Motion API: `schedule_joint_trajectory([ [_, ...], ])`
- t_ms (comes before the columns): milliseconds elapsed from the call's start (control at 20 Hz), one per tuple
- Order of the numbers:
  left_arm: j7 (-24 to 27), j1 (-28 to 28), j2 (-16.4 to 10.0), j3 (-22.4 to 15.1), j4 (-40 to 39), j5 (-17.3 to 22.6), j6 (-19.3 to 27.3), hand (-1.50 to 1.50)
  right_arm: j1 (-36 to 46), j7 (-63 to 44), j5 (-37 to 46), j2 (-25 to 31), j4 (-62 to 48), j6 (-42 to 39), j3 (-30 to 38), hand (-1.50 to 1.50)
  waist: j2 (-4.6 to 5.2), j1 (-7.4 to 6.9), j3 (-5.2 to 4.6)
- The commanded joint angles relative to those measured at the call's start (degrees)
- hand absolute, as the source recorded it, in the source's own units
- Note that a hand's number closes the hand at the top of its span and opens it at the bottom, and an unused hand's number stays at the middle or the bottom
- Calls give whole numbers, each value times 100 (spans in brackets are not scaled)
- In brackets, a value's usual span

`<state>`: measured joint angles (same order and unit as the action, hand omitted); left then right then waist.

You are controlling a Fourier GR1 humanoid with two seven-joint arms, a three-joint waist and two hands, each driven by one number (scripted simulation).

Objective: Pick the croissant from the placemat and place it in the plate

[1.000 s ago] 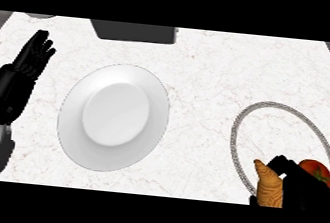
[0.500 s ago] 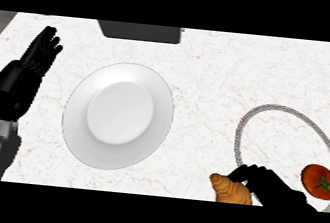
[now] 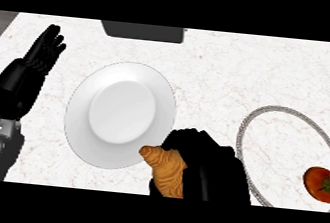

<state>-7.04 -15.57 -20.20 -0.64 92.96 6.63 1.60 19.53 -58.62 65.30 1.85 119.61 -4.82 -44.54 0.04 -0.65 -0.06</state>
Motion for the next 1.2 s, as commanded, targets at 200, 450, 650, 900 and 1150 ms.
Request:
schedule_joint_trajectory([
  [200,14,-98,-41,157,-112,45,-176,0,1993,-760,-1331,-181,-2061,1376,248,150,17,-122,0],
  [450,262,-300,130,77,-504,19,-251,0,2773,-618,-1878,-183,-3624,2288,202,150,54,-179,-3],
  [650,-294,-475,13,119,-196,81,-290,0,3283,-552,-2327,-183,-4564,2583,28,150,28,-184,3],
  [900,40,-399,215,-23,-338,-128,-208,0,4078,5,-3177,-184,-6012,2883,46,150,66,-302,0],
  [1150,7,-586,114,90,-411,-38,-343,0,3906,-165,-3824,-184,-6282,3829,-158,-150,94,-376,1],
])
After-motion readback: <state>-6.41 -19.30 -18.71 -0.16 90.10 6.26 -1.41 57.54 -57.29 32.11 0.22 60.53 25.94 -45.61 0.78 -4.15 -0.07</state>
